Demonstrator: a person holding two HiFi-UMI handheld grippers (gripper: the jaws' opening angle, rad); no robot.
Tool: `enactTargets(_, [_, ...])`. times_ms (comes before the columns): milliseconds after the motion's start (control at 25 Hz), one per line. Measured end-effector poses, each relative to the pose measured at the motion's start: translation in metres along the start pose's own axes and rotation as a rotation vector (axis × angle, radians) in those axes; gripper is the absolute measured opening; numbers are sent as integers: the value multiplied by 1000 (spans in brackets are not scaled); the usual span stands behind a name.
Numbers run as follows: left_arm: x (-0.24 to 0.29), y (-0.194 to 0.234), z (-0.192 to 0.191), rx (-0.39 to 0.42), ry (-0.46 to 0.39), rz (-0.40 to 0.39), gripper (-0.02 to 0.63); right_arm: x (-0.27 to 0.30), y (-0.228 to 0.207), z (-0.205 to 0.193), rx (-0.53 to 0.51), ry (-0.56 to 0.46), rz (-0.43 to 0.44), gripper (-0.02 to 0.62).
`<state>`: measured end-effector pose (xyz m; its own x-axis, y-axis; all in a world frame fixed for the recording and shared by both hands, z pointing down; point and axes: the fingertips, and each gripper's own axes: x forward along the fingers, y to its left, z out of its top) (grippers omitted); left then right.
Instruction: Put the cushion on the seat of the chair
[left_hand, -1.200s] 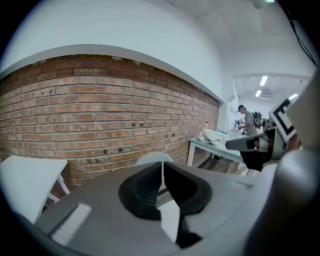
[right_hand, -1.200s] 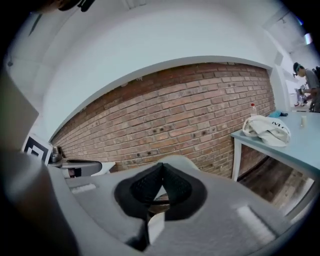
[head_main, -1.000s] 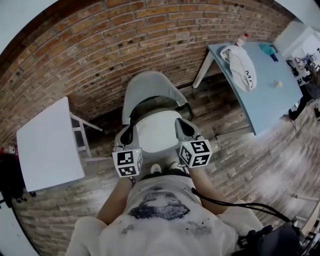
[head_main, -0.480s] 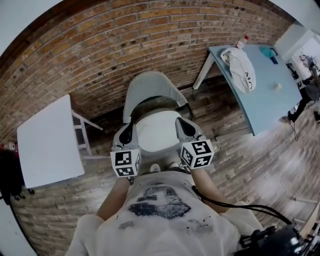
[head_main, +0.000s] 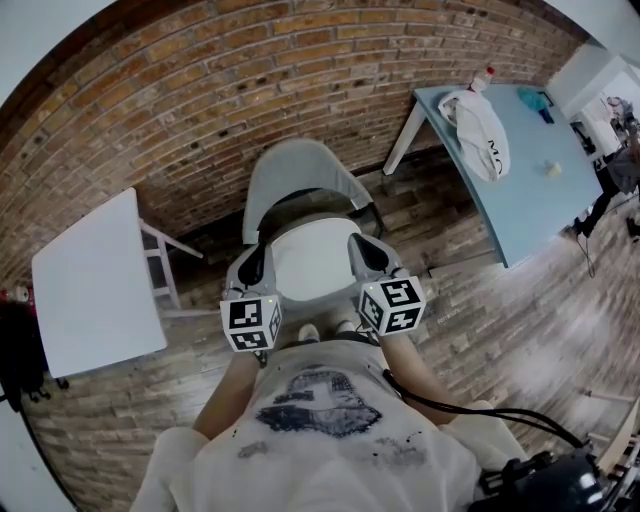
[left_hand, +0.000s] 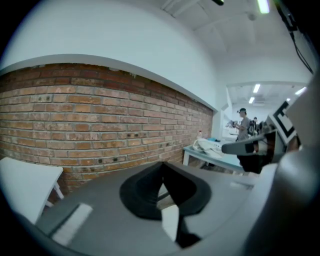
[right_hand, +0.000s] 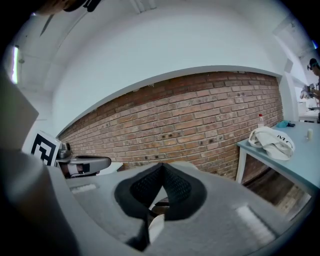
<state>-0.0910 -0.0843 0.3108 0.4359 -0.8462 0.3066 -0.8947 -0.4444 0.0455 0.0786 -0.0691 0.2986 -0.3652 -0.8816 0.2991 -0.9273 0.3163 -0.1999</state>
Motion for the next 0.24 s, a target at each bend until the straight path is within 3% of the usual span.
enactTargets(240, [2,-1,-7,-11,16,-5,-9,0,-2,-6,3,14,-4,-2])
